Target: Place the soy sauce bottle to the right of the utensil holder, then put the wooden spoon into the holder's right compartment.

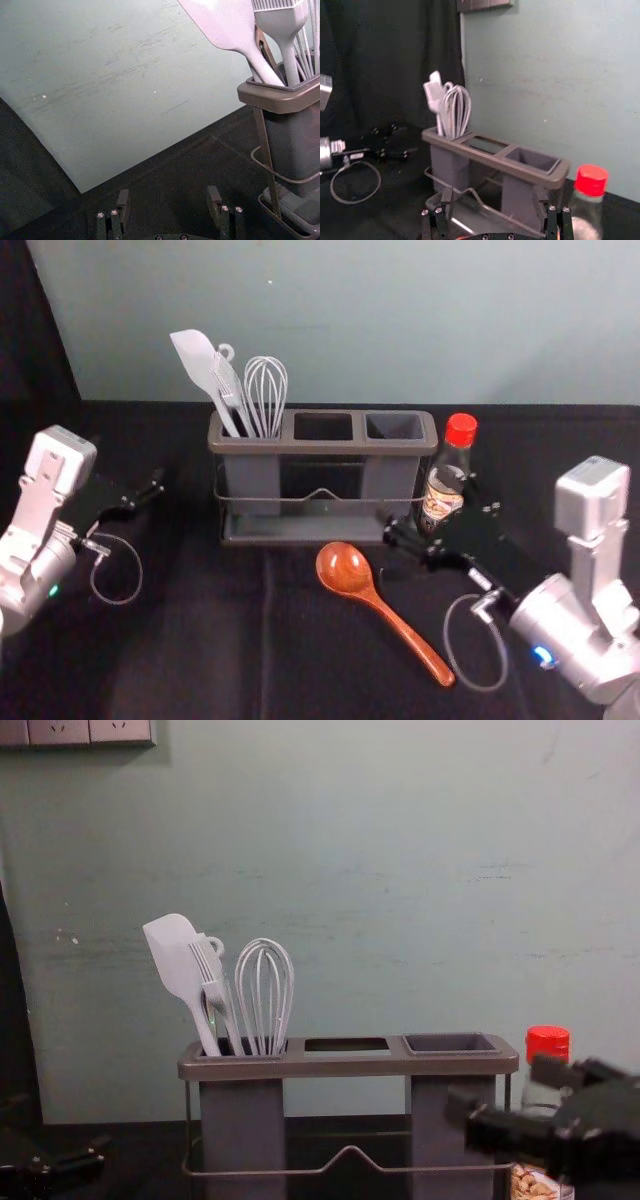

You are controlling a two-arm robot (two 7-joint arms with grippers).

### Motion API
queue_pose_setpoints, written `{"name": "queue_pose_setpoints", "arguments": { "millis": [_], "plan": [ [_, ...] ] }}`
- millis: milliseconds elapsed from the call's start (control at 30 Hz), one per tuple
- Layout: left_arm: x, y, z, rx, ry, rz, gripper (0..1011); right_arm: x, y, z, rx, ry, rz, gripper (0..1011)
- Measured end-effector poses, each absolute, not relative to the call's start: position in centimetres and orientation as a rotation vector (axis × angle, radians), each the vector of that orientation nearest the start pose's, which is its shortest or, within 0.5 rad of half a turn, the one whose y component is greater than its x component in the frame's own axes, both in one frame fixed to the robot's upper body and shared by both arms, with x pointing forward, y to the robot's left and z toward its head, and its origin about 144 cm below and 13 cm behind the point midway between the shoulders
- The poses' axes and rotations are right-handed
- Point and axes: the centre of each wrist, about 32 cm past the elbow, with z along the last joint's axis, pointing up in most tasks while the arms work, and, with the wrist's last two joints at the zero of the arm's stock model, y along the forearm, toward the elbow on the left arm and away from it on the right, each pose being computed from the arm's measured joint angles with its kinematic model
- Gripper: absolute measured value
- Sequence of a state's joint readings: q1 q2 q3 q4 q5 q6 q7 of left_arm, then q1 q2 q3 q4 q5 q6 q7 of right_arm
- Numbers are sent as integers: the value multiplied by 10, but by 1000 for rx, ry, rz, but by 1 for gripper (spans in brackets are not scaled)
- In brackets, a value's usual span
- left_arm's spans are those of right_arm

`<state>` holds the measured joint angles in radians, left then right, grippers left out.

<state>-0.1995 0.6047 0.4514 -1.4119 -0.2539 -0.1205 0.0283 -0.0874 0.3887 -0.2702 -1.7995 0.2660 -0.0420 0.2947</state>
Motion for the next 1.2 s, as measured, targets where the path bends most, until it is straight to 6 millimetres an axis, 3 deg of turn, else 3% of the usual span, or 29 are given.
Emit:
{"name": "queue_pose_setpoints", "arguments": {
  "millis": [500,1200],
  "plan": [
    [489,310,1140,304,-285,1248,1000,418,-208,1138,-62,-32,-929,1003],
    [489,310,1140,304,-285,1248,1000,418,-209,1140,-58,-38,-926,1003]
  ]
}}
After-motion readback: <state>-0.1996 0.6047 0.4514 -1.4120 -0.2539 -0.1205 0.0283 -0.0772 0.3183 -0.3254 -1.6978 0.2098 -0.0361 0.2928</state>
